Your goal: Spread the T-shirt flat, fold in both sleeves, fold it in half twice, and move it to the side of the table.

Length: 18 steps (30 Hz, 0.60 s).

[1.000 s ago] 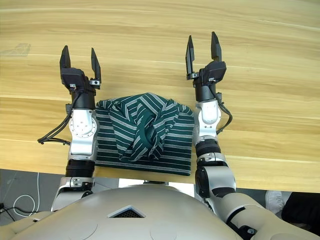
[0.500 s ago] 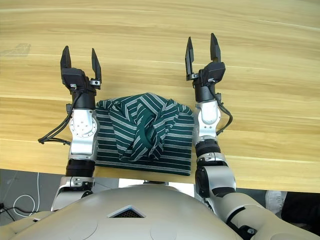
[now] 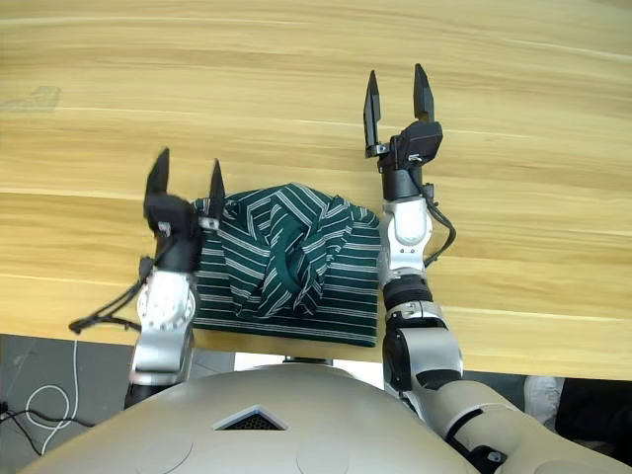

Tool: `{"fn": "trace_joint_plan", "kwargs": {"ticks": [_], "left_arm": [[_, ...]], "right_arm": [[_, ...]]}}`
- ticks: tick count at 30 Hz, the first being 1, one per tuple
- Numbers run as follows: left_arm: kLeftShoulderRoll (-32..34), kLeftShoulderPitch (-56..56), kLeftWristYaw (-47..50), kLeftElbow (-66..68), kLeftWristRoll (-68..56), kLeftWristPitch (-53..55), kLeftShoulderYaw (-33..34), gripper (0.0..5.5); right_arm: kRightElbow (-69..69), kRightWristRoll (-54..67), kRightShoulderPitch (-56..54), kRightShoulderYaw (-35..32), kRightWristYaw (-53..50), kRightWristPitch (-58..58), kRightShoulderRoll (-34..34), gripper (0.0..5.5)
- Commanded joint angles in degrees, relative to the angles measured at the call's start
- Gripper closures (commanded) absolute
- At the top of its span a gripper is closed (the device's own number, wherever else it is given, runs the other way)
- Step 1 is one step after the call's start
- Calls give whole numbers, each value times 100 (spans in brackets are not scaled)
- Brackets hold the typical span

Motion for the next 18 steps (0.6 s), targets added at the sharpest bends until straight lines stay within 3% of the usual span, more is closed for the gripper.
{"fn": "trace_joint_plan", "kwargs": {"ticks": [1, 10, 18], "left_arm": [[613, 944, -649, -706, 251, 538, -363, 222], [1289, 1636, -1263, -873, 628, 1014, -910, 222], [1614, 1820, -1669, -1112, 83, 790, -902, 222]], "right_arm": [[-317, -102, 120, -2, -148, 114, 26, 244], [-599, -171, 194, 48, -278, 329, 84, 244], [-667, -213, 204, 60, -298, 400, 109, 244]]}}
